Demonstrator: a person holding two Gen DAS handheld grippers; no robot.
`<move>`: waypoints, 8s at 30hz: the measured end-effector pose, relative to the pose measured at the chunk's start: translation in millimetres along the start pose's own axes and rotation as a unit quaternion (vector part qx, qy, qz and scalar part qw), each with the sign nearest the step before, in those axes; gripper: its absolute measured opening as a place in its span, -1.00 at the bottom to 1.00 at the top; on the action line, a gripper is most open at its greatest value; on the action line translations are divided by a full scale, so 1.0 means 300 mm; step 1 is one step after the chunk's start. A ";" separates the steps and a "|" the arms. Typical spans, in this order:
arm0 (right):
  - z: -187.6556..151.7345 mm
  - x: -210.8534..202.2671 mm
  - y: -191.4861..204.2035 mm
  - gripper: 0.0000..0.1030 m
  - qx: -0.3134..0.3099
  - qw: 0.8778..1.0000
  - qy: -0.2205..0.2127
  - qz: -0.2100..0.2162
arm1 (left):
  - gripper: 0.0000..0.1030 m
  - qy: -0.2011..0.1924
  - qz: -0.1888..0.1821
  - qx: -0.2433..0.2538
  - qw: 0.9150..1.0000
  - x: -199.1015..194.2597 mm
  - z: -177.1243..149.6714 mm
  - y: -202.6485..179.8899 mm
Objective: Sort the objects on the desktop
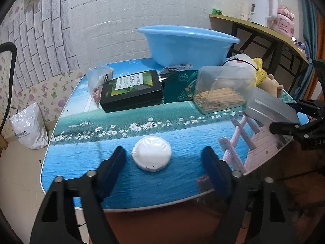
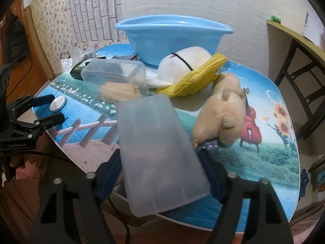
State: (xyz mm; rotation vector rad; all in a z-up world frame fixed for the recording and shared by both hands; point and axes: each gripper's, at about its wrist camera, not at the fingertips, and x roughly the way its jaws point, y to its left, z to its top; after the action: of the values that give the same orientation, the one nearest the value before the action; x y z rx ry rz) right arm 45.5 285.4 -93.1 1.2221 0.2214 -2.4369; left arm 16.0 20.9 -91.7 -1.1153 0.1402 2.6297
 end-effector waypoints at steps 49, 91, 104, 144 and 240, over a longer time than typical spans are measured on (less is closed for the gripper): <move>0.541 -0.051 -0.103 0.18 -0.015 0.992 -0.121 0.009 | -0.28 -0.113 -0.041 0.029 0.992 0.069 0.599 -0.108; 0.268 -0.083 -0.238 0.80 0.076 0.993 -0.086 -0.026 | 0.64 -0.054 -0.018 0.025 0.998 0.032 0.346 -0.163; 0.174 -0.039 -0.229 0.80 0.081 0.995 -0.050 -0.018 | 0.65 -0.040 -0.042 0.059 0.997 0.060 0.265 -0.211; 0.085 -0.048 -0.271 0.02 0.086 0.996 -0.011 -0.024 | -0.28 -0.026 -0.067 0.105 0.992 -0.067 0.149 -0.183; 0.046 0.030 -0.192 0.68 0.113 0.991 -0.072 -0.018 | 1.00 0.070 0.023 -0.023 0.997 0.185 0.153 -0.172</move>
State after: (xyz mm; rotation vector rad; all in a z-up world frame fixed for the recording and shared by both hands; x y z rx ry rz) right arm 6.1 330.7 -94.1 1.1325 -0.0765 -2.6248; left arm -37.4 91.2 -98.3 -1.3281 0.1368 2.6053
